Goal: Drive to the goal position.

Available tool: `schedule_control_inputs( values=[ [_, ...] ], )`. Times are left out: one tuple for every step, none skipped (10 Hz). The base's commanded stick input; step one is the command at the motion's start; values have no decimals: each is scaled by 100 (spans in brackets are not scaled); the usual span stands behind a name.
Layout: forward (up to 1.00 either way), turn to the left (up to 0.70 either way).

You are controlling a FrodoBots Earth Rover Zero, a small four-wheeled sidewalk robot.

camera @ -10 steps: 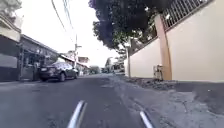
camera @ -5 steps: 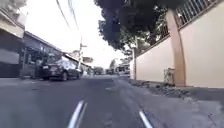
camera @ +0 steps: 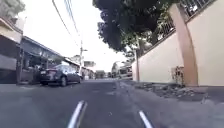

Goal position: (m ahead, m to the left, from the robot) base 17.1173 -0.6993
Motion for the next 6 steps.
schedule_control_inputs(
  values=[
    [85,0],
    [85,0],
    [85,0],
    [85,0],
    [85,0],
    [85,0]
  ],
)
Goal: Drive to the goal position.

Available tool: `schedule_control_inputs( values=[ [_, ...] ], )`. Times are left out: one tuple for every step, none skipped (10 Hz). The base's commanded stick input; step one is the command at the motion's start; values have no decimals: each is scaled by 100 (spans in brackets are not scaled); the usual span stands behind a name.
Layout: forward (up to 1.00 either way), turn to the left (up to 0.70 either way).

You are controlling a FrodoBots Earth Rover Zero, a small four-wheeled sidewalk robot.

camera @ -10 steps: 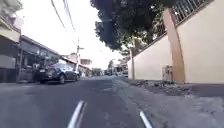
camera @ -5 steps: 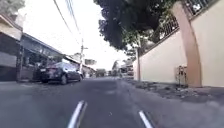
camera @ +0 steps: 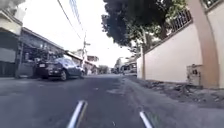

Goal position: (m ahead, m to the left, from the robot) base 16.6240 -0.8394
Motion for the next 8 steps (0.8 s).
schedule_control_inputs(
  values=[
    [85,0],
    [85,-6],
    [85,-13],
    [85,-21],
    [85,-29],
    [85,-34],
    [85,-34],
    [85,-34]
  ],
)
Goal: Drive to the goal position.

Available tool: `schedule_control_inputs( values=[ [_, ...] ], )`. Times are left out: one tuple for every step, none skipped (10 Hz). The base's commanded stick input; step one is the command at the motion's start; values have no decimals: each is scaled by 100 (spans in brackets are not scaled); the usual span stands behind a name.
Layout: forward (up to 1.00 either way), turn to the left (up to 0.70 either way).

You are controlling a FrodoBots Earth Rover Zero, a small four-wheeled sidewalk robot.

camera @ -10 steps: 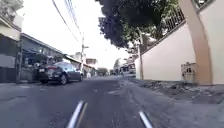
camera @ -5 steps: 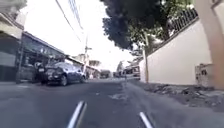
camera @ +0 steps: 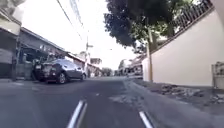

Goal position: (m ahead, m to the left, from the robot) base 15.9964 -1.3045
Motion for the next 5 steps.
schedule_control_inputs(
  values=[
    [85,-34],
    [85,-34],
    [85,-34],
    [85,-34],
    [85,-34]
  ],
)
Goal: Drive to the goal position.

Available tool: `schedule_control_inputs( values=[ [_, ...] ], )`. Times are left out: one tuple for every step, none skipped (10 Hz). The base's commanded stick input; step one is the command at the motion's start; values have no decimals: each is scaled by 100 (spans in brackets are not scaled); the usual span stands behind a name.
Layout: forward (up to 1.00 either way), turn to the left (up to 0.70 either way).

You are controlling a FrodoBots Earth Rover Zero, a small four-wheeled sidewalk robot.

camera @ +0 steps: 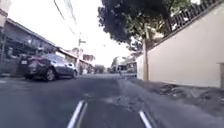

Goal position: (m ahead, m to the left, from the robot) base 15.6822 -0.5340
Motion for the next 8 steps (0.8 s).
schedule_control_inputs(
  values=[
    [85,-5],
    [85,0],
    [85,0],
    [85,0],
    [85,0],
    [85,0],
    [85,0],
    [85,0]
  ],
)
